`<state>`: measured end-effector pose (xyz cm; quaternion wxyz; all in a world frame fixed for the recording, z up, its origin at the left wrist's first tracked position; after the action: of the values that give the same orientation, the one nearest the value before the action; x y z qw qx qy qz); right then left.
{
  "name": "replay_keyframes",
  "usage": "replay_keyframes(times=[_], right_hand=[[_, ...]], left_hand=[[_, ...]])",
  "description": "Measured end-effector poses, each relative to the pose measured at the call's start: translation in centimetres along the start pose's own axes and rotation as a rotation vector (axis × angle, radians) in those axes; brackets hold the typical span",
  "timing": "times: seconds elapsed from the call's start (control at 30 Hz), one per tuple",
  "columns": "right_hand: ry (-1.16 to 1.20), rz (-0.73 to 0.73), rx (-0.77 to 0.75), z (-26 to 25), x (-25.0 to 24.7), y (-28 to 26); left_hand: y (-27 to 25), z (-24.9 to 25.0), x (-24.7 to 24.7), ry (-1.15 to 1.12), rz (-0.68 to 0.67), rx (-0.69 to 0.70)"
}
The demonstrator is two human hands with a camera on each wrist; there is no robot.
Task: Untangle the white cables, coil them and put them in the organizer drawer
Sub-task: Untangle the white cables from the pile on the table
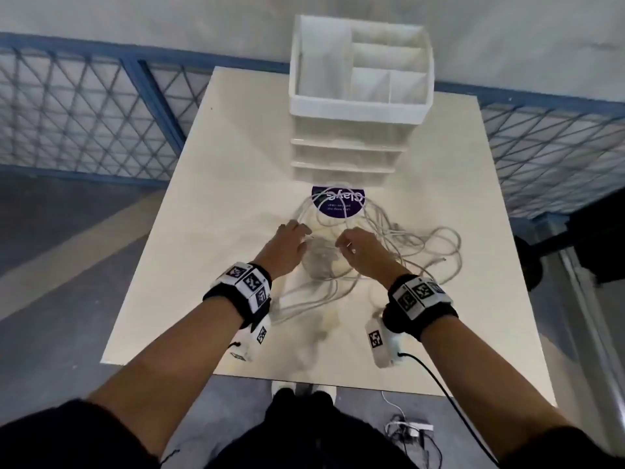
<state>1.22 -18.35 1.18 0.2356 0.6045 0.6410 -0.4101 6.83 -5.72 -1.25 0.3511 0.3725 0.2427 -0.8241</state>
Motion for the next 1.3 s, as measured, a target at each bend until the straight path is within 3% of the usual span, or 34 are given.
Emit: replay_keyframes(times=[0.17,0.3,0.37,0.5,0.6,0.67,0.73,0.83,0.9,0.97,1.1,1.2,1.3], right_hand=[[-0.143,-0.054,0.039,-0.1,2.0,1.6],[-0.208,-0.066,0.096,0.6,2.4,1.9],[-0.227,-0.062,0.107,0.7,2.5,1.8],[-0.087,0.094,0.076,-0.1,0.1,1.2],[0.252,0.135,0.047,0.1,-1.6,-0.3],[0.322,0.140,0.021,0.4,-2.6,-1.6],[0.202,0.136,-0.013,1.1,-3.4,-2.7],[0.004,0.118,0.030,2.7,-4.5,-3.7],[0.011,0.182,0.019,3.2,-5.8,-4.6],[0.166,0.266,-0.026,2.9,-8.1,-5.6],[0.339,0.287,-0.106,-2.0,-12.2,-6.3],[0.328,0.238,-0.226,-7.5,-13.2,-6.1],[0.293,0.250,-0.265,-9.1,-14.3,-6.1]], left_hand=[[1.4,-0.2,2.8,0.106,-0.085,-0.070],[2.5,0.0,2.1,0.038,0.006,-0.028],[2.5,1.0,1.2,-0.070,0.040,0.014],[1.5,4.9,-4.4,-0.334,0.214,0.079],[0.5,6.8,-10.0,-0.772,0.316,0.051],[-0.4,8.1,-13.5,-1.053,0.363,0.093],[-1.7,8.9,-16.5,-1.207,0.422,0.133],[-3.5,7.6,-19.6,-1.383,0.580,0.077],[-4.7,6.4,-21.6,-1.311,0.649,0.077],[-4.8,6.1,-22.7,-1.017,0.584,0.142],[-3.5,7.9,-17.3,-0.529,0.175,0.209],[-3.4,10.5,-12.5,-0.428,-0.005,0.199],[-3.5,12.4,-11.5,-0.411,-0.031,0.256]])
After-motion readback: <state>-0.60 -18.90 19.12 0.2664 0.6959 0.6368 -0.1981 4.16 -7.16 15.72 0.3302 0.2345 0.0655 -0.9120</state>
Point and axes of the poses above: each hand's wrist, its own y-axis towards the middle knuckle, its own x-axis out of the palm, z = x × y, the point moved 9 cm from there along y, towards the middle knuckle, and after that the axes turned 3 degrees about -y, right-handed, at the moved point
